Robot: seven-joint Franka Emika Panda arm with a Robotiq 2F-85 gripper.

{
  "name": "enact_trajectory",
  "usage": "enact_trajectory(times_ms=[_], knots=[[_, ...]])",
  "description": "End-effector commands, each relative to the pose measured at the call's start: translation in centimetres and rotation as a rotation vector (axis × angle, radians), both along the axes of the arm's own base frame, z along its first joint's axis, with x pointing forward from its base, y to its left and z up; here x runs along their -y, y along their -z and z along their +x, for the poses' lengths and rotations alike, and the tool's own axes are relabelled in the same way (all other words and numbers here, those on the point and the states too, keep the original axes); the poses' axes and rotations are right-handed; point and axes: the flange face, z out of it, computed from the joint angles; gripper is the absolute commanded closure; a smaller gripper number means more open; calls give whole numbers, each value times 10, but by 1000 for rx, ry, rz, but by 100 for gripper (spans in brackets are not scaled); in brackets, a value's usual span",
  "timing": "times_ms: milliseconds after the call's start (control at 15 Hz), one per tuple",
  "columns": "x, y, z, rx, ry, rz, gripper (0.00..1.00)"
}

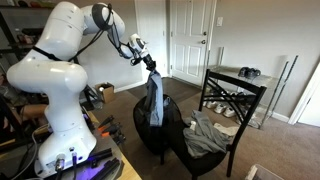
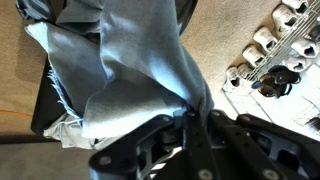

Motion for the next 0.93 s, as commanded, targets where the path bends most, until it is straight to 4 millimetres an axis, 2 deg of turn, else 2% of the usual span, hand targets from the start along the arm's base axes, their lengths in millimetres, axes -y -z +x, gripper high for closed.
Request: enact_trajectory(times_ms=[0, 200, 533, 667, 867], knots=[[-33, -23, 17, 10, -119, -32, 96], [-68, -16, 17, 9, -232, -4, 96], [-119, 4, 3, -23, -382, -12, 96], [-130, 9, 3, -34, -426, -36, 96], [-129, 12, 9, -31, -443, -23, 96]])
